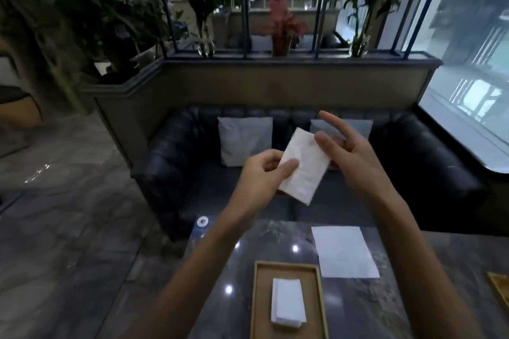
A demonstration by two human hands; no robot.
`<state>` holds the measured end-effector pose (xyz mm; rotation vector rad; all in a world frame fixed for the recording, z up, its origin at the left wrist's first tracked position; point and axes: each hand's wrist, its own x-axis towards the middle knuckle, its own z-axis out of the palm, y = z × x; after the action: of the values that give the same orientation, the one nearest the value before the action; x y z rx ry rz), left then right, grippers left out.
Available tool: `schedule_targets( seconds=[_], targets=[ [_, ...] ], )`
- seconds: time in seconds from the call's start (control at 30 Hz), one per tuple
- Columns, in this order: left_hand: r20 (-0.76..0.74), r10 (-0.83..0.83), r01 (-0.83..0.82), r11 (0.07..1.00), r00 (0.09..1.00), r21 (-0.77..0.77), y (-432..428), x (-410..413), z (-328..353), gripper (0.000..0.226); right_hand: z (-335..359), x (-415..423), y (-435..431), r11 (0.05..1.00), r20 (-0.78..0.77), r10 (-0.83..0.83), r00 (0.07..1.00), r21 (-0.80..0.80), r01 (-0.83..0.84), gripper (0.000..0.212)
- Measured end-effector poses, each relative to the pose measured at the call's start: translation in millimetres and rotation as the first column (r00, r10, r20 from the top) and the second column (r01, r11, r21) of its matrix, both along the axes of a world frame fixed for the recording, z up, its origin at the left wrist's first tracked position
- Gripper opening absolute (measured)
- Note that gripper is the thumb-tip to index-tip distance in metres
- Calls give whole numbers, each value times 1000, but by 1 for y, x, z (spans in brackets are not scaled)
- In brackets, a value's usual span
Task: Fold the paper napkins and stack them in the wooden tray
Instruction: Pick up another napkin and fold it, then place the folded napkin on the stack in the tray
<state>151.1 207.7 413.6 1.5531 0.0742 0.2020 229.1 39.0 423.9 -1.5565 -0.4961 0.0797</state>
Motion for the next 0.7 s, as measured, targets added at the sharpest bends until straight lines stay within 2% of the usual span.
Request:
schedule_targets(
  seconds=[0.07,0.13,0.2,0.27,0.37,0.47,0.57,0.7],
  targets=[
    [-12,100,-100,993,995,-65,-2,9,-25,17,-38,-2,6,999,-153,3,988,49,5,60],
    [-49,164,-169,980,985,-108,-2,18,-55,14,-80,-4,10,995,-296,29,955,98,0,49],
    [-142,159,-171,982,977,-82,-1,31,-90,10,-124,0,13,992,-423,4,906,115,49,36],
    [-216,146,-159,986,966,-46,3,37,-119,10,-152,1,13,989,-466,-60,883,90,115,25],
    [-338,164,-171,985,927,9,3,44,-178,7,-205,2,10,988,-528,-146,837,-29,154,20],
    [-460,166,-149,986,872,73,-1,39,-247,11,-264,-7,4,966,-583,-245,775,-217,143,20],
    [-609,190,-121,981,770,153,-10,26,-312,8,-319,-23,4,924,-629,-338,700,-365,118,15],
    [-723,212,-14,963,657,270,-24,12,-376,5,-386,-45,3,859,-647,-438,624,-507,78,28]
  ],
)
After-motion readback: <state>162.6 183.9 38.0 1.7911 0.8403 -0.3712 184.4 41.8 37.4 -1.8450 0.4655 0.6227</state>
